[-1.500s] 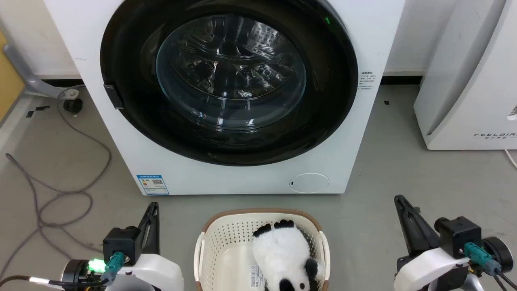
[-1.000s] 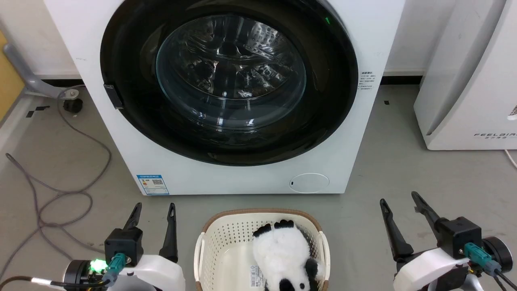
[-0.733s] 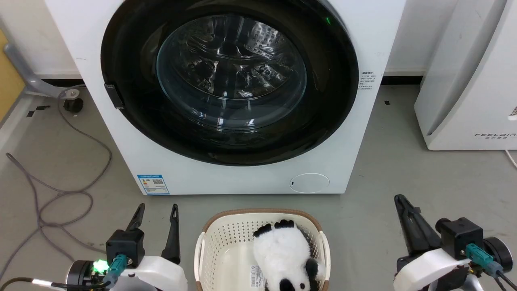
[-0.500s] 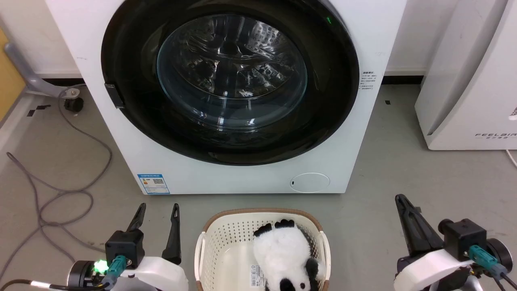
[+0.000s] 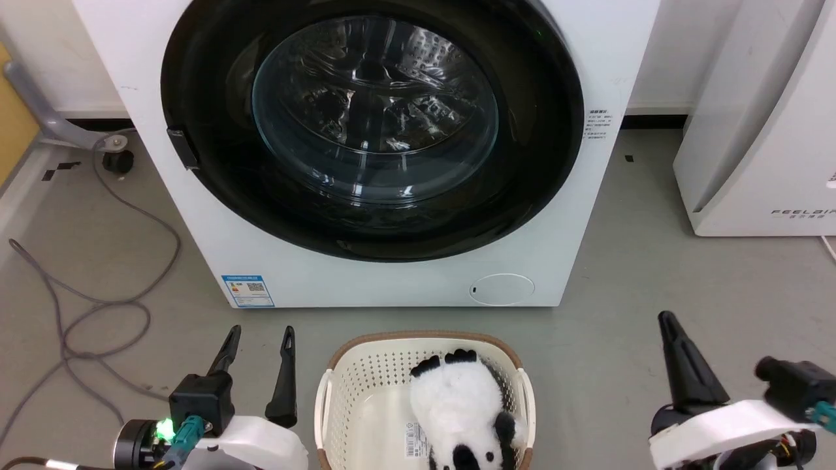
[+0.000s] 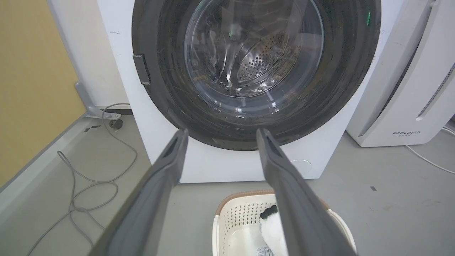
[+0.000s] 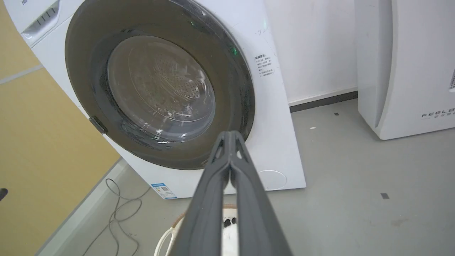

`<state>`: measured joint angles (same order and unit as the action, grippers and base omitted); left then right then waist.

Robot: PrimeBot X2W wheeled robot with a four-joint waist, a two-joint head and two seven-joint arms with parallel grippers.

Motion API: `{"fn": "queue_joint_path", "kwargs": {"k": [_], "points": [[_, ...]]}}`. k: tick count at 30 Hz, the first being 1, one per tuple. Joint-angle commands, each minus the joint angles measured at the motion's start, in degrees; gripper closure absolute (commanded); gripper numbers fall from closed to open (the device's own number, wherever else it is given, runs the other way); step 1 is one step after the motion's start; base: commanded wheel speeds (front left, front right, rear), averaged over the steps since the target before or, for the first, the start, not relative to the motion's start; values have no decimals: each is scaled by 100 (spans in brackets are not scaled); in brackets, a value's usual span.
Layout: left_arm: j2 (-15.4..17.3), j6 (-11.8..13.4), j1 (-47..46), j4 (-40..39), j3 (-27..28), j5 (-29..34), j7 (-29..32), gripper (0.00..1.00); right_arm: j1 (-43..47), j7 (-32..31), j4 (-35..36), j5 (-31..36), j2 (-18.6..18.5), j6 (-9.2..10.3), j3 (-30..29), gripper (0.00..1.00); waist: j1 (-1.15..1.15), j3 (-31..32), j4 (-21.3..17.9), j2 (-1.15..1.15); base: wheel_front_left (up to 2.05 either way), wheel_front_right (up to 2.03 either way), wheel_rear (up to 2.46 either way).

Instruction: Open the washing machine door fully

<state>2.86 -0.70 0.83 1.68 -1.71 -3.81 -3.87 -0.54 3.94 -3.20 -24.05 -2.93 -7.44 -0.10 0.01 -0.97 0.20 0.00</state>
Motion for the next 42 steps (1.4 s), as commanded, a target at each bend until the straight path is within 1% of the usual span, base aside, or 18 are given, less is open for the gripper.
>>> {"fn": "queue_joint_path", "kwargs": {"k": [1,9,15,19,25,28,33,37,41,42], "points": [[1,-24,-128,15,-23,-66,-59,0,-91,53,-24,-245,2,-1,-39,100,-1,-13,-4,0,0,0,0],[1,-61,-195,8,-25,-142,-155,0,-394,149,-132,-1642,2,-2,-183,100,-1,-119,-35,0,0,0,0],[1,-102,-266,-7,-19,-206,-227,0,-790,221,-265,-2607,2,-2,-375,100,-1,-240,-56,0,0,0,0],[1,-133,-330,-28,0,-240,-274,0,-1189,268,-454,-3148,2,-2,-513,100,-1,-339,-70,0,0,0,0],[3,-193,-428,-53,11,-269,-346,0,-1973,340,-937,-3715,-54,-2,-676,100,-1,-491,-80,0,0,0,0],[6,-225,-491,-75,3,-289,-382,0,-2431,376,-1208,-4014,-178,-2,-662,100,-1,-585,-63,0,0,0,0],[6,-283,-637,-76,-89,-332,-442,0,-3167,436,-1624,-4467,-524,-2,-678,100,-1,-723,53,0,0,0,0],[5,-322,-726,-81,-158,-387,-490,0,-3771,483,-2064,-4776,-815,-3,-403,100,-1,-826,134,0,0,0,0],[5,-357,-818,-98,-209,-443,-538,0,-4404,448,-2604,-5088,-1126,-3,99,100,-1,-939,216,0,0,0,0],[5,-357,-818,-98,-209,-443,-538,0,-4404,448,-2604,-5088,-1126,-3,99,100,-1,-939,216,0,0,0,0]]}}
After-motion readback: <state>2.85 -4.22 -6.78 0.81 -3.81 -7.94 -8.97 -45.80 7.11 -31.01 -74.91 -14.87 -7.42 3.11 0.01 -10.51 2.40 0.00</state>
